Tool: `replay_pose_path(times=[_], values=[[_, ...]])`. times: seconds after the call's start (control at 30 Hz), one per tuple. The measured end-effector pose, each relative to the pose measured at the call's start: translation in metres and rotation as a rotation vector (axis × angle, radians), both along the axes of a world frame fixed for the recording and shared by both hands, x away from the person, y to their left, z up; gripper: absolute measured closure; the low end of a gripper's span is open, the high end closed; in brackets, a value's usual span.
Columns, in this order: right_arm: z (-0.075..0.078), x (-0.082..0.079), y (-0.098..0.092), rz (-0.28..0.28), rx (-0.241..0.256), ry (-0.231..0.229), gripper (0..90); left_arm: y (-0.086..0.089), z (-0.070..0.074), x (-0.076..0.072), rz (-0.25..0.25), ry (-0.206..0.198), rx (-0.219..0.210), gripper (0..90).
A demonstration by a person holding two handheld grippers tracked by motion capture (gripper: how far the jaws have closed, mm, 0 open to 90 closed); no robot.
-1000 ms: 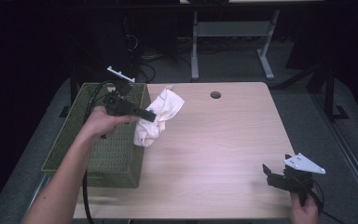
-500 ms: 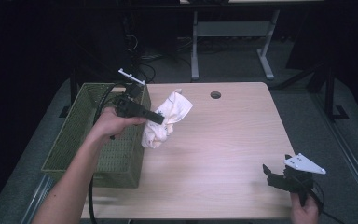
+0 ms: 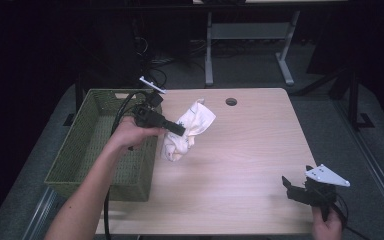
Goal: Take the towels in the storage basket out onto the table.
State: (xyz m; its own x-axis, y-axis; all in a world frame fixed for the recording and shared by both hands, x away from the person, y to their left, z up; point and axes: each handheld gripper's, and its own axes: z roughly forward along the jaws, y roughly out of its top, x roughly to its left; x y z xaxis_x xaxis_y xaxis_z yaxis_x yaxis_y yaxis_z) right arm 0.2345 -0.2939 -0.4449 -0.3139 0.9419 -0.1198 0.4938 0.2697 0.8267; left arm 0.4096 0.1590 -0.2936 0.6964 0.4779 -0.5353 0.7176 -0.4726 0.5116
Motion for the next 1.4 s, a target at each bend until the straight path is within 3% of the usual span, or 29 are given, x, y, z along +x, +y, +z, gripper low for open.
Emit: replay_pose_path(times=[1.0, 1.27, 1.4], values=[[0.000, 0.000, 0.000, 0.001, 0.001, 0.002, 13.9, -0.050, -0.026, 0.006, -0.054, 0.028, 0.020, 72.0], [0.001, 0.000, 0.000, 0.000, 0.008, -0.003, 13.9, -0.069, -0.039, 0.010, -0.064, 0.045, 0.045, 72.0], [0.001, -0.001, -0.001, 0.001, 0.006, -0.004, 13.9, -0.079, -0.047, 0.011, -0.060, 0.058, 0.034, 72.0]])
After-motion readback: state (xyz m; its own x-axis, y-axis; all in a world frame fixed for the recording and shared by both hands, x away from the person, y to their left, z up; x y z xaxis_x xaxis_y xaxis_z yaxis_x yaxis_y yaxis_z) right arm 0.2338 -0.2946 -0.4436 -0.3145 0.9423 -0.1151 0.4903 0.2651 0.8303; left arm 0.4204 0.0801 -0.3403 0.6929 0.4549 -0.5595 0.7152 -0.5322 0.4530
